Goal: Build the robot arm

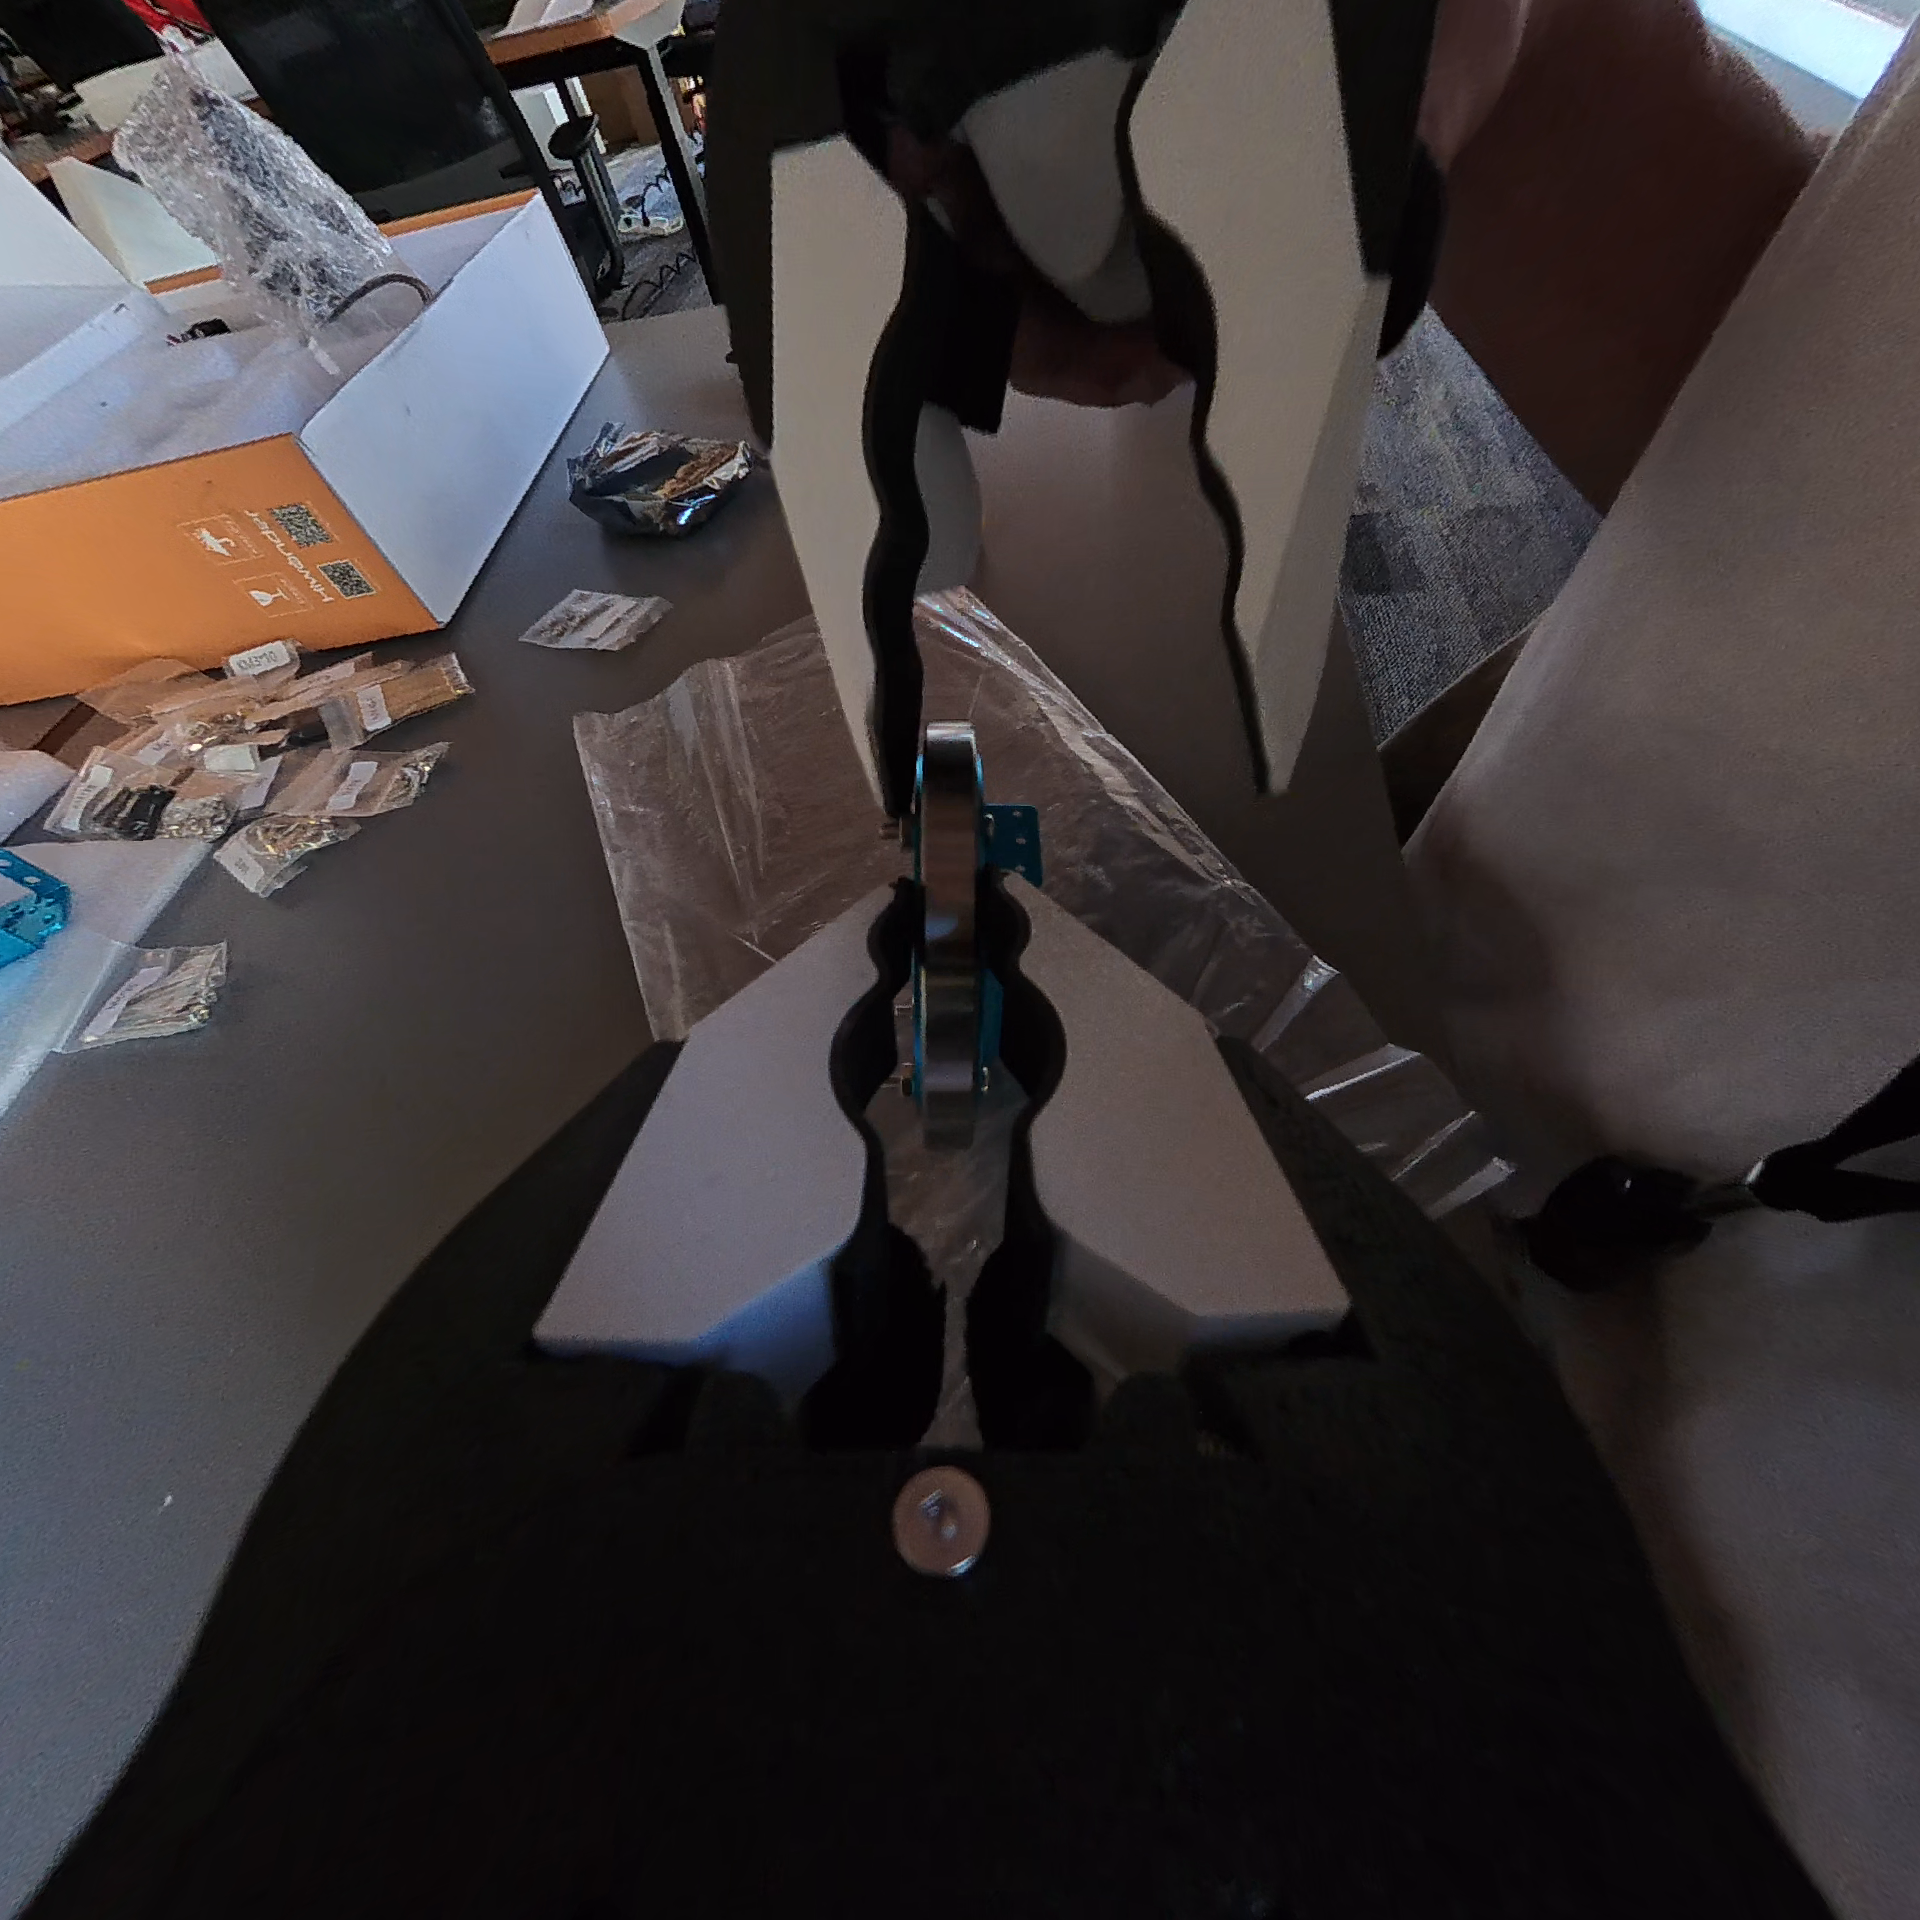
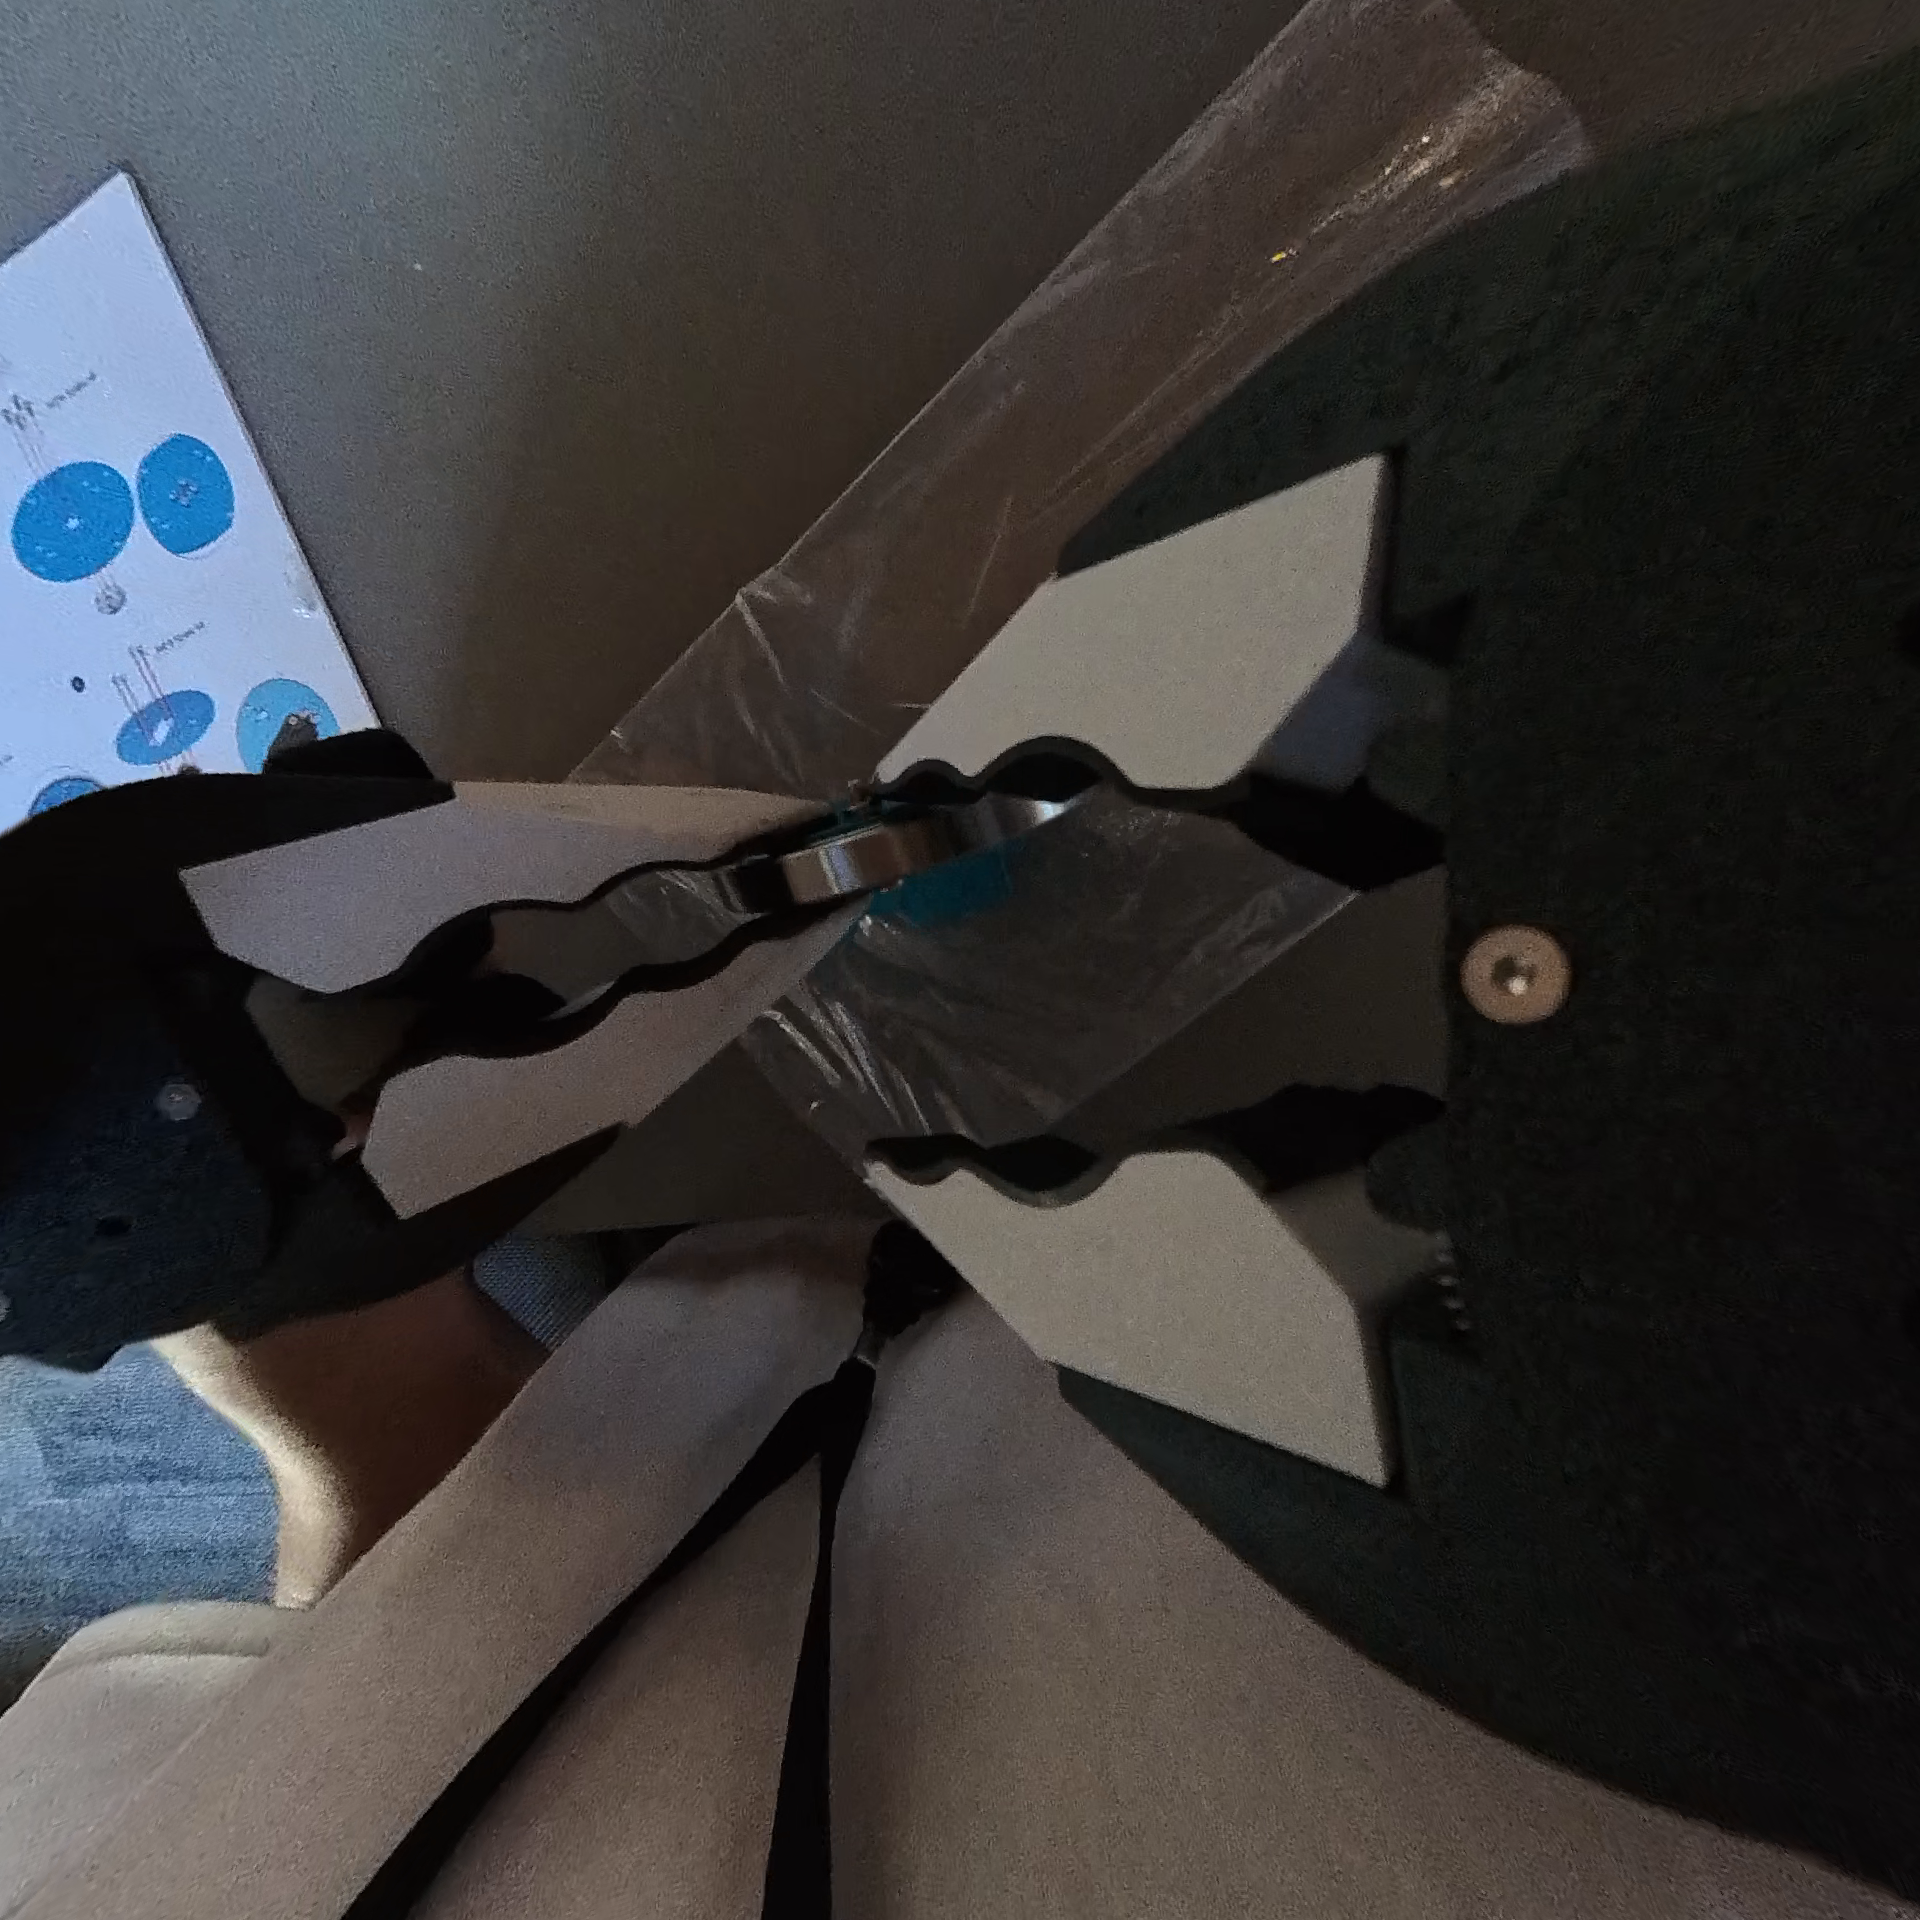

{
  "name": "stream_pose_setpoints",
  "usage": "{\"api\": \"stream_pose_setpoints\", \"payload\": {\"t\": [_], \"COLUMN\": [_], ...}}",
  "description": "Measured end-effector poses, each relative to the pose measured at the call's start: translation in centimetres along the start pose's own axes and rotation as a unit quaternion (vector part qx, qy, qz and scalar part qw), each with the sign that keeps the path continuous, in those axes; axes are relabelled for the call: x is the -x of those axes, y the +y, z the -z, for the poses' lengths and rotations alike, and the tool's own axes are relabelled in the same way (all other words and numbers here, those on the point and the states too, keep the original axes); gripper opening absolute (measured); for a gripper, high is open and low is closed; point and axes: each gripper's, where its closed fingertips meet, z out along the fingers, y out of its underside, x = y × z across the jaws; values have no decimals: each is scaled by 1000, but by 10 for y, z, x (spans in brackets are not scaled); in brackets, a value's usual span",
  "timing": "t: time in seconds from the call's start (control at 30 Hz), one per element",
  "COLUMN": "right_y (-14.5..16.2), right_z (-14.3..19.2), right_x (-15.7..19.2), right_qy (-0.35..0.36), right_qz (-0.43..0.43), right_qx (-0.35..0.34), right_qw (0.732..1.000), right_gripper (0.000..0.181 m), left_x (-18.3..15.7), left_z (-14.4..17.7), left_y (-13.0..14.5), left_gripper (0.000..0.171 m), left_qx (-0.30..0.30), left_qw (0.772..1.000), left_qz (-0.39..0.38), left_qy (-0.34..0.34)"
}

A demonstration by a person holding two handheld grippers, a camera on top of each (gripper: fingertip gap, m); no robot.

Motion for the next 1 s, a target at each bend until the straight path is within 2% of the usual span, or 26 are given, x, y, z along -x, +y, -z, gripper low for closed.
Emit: {"api": "stream_pose_setpoints", "payload": {"t": [0.1,0.2,0.33,0.4,0.53,0.63,0.7,0.73,0.8,0.9,1.0], "right_y": [-12,-1,2,1,-17,-6,0,0,2,6,5], "right_z": [15,14,-5,-5,11,9,1,-2,-4,-1,-2], "right_x": [6,-12,-2,2,11,-8,-6,-4,-7,-17,-19], "right_qy": [-12,29,-11,-9,-20,16,-8,-21,-5,38,47], "right_qz": [-2,-5,-9,1,12,6,-8,-9,8,50,70], "right_qx": [-45,-17,3,8,-42,-12,2,4,12,18,-4], "right_qw": [999,999,1000,1000,999,1000,1000,1000,1000,998,996], "right_gripper": [55,59,63,70,58,62,63,60,53,32,31], "left_x": [1,0,0,0,0,0,0,0,0,0,0], "left_z": [0,-1,0,1,1,1,0,0,1,0,1], "left_y": [0,-1,0,1,1,0,0,0,1,0,0], "left_gripper": [12,12,12,13,12,12,12,12,12,13,13], "left_qx": [0,1,0,-1,-2,-1,0,-1,-3,-5,-6], "left_qw": [1000,1000,1000,1000,1000,1000,1000,1000,1000,1000,1000], "left_qz": [1,-1,0,2,2,0,-1,-1,3,6,10], "left_qy": [-4,-5,-6,-5,-7,-7,-7,-6,-5,-4,-3]}}
